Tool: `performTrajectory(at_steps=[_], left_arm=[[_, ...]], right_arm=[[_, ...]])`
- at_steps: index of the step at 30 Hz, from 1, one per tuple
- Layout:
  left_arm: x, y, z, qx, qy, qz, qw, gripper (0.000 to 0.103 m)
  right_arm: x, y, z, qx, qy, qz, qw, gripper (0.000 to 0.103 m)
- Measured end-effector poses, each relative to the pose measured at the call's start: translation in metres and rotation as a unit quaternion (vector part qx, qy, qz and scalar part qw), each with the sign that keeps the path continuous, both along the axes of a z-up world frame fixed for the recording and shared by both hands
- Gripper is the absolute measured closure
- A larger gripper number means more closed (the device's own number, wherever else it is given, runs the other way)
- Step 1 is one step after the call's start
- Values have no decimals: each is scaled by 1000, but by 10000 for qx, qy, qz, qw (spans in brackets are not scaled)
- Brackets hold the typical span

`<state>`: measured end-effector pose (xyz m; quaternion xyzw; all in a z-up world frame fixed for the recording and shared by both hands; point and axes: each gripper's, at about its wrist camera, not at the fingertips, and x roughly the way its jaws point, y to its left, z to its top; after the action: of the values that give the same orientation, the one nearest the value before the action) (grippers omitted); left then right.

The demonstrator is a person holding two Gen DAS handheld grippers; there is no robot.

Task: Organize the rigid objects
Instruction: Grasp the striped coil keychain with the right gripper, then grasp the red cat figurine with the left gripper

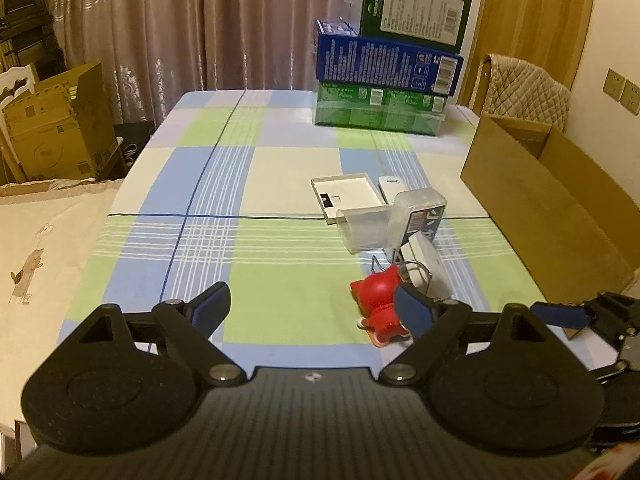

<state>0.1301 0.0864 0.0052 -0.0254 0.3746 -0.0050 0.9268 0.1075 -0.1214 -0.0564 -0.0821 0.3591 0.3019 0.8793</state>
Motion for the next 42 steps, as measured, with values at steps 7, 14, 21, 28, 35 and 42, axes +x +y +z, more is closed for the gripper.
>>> performTrajectory(at_steps=[7,14,21,28,35,42], left_arm=[[26,2,-21,9,138,-126,9998,17],[42,6,-39,-134,220,-153,9996,17],[45,9,-46,-295,253,-168,9991,17],[42,5,-47,-315,274,-271,9988,17],[41,-9,-50,-310,317,-405,9982,17],[42,-13,-51,-331,341,-415,9980,17]], right_arm=[[24,25,-34,-289,46,152,9995,52],[41,42,-57,-513,67,243,9984,56],[45,50,-65,-520,50,237,9984,66],[44,33,-59,-361,160,26,9992,80],[34,3,-54,-273,257,-287,9989,80],[38,2,-57,-208,193,-377,9989,80]])
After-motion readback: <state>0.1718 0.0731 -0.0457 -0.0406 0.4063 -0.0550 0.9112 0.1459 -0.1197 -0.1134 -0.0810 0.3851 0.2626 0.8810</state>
